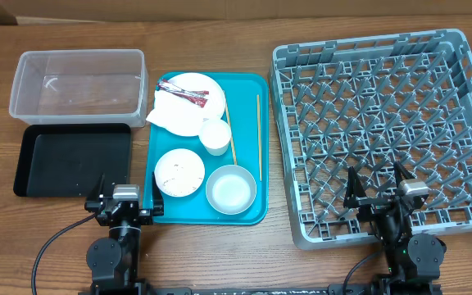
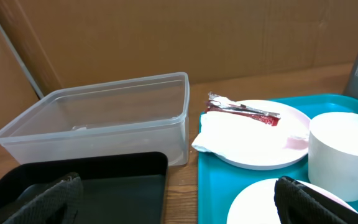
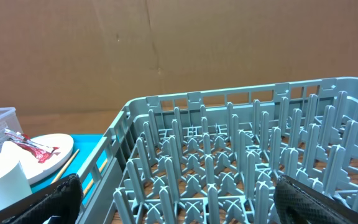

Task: Sort waste into correct bins and load items into the dishwasher

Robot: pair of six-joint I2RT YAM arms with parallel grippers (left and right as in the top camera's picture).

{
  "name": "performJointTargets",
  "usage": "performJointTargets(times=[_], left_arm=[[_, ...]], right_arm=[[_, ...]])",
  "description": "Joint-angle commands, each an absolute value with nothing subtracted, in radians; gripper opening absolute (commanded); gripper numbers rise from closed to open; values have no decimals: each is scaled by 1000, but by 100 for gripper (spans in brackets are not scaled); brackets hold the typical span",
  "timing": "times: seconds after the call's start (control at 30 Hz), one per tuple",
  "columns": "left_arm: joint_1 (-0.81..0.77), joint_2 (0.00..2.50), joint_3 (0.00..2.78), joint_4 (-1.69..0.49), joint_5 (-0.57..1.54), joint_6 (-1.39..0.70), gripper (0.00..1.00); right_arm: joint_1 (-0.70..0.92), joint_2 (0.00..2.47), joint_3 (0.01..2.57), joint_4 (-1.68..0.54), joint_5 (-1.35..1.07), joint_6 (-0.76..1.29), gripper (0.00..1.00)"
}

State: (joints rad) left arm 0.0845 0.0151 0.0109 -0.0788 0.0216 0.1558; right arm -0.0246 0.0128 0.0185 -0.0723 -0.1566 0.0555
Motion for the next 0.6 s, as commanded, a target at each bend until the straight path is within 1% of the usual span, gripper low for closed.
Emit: performJointTargets(times=[0.0, 0.17, 0.4, 0.57], left_arm=[[79, 6, 5, -77, 8, 183, 100], [79, 6, 5, -70, 10, 182, 100], [79, 6, 5, 31, 22, 176, 100], [79, 7, 49, 48, 108, 62, 100]], right_arm=[[-28, 4, 8, -67, -150, 55, 100], [-28, 4, 8, -67, -159, 56, 100], [-27, 4, 9, -67, -161, 56, 100], [-28, 5, 33, -58, -249, 55, 100]])
